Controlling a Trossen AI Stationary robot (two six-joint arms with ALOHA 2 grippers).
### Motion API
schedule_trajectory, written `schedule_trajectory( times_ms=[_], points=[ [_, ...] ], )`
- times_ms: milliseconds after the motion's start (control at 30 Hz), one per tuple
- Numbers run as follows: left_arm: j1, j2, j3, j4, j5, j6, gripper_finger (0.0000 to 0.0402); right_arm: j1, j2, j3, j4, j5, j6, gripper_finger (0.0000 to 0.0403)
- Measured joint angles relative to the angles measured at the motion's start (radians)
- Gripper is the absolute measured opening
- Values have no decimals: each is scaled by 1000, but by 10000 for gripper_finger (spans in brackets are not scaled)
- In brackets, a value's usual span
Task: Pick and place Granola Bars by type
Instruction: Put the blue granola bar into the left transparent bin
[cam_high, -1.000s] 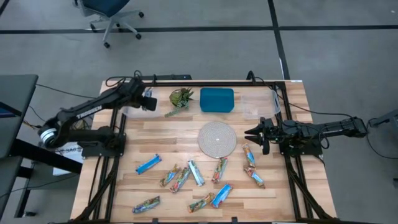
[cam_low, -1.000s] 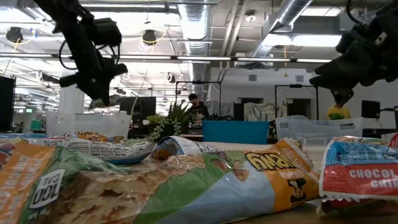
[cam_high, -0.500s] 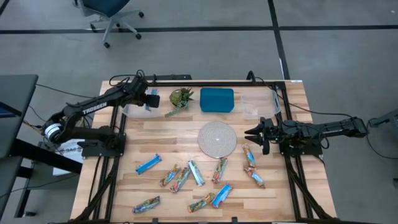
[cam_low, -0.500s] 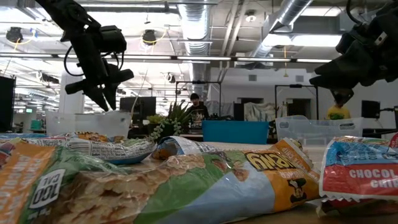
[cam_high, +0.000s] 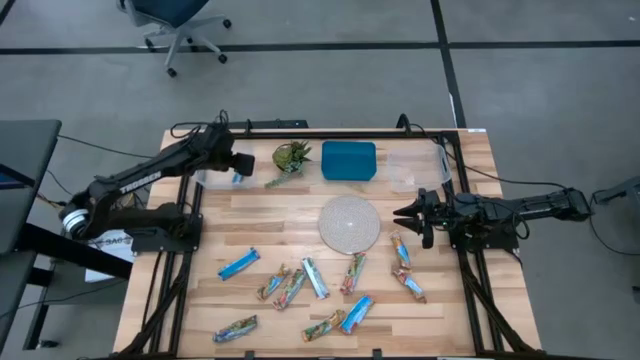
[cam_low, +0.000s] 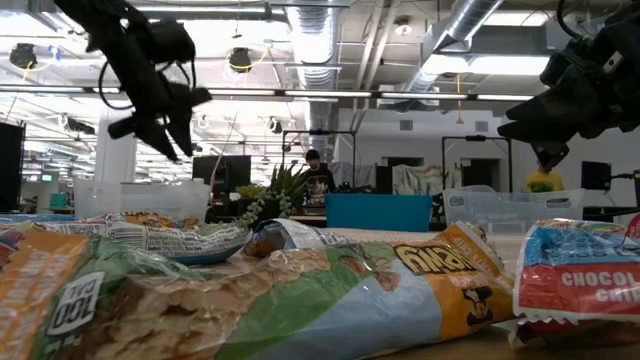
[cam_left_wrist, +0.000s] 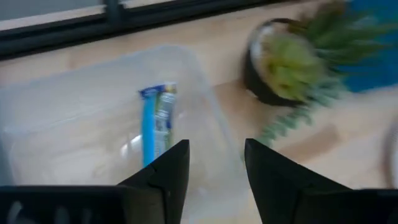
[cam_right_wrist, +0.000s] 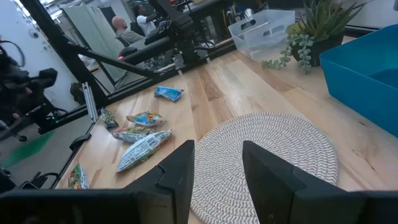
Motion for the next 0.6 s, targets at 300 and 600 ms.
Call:
schedule_trajectory(
  times_ms=[300,600],
  points=[
    [-246,-206,0,-183,183,25,132,0,0,0,0,0,0,127],
    [-578,-271,0,-365,216,-61,129,0,0,0,0,0,0,127]
  ],
)
